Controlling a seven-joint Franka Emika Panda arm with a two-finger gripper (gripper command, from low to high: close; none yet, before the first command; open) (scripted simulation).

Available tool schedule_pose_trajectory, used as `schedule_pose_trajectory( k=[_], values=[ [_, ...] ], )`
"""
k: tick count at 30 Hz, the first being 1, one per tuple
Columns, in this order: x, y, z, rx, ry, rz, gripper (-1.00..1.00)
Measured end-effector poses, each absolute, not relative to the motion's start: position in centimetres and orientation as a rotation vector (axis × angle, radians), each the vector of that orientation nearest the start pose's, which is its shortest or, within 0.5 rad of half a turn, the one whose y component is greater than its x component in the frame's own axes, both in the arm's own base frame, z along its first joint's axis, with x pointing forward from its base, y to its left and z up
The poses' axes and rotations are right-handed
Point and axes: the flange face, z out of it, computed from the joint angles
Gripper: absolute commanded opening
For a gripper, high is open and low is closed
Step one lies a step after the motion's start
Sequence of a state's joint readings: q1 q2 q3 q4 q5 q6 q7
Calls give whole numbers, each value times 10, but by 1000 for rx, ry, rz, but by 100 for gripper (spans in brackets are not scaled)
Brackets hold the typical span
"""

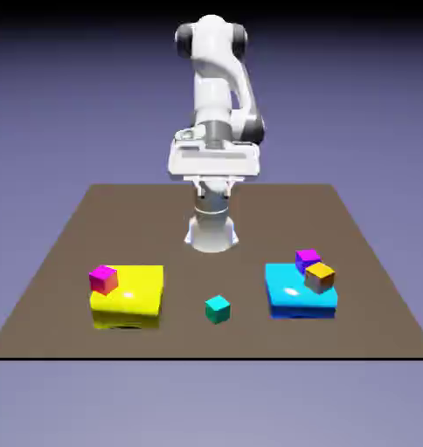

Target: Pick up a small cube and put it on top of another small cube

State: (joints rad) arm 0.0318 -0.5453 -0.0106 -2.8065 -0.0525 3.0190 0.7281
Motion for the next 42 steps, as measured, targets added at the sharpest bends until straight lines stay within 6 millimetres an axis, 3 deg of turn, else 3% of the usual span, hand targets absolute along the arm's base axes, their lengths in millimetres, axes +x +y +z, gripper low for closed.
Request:
schedule_pose_trajectory(
  k=[11,20,27,34,42],
  values=[
    [398,71,346,-3125,41,-705,0],
    [379,99,263,-3342,-839,-400,0],
    [359,105,206,-3290,-1619,-146,0],
    [341,100,157,-2997,-2427,108,0],
    [341,85,134,-2947,-2542,228,0]
  ],
)
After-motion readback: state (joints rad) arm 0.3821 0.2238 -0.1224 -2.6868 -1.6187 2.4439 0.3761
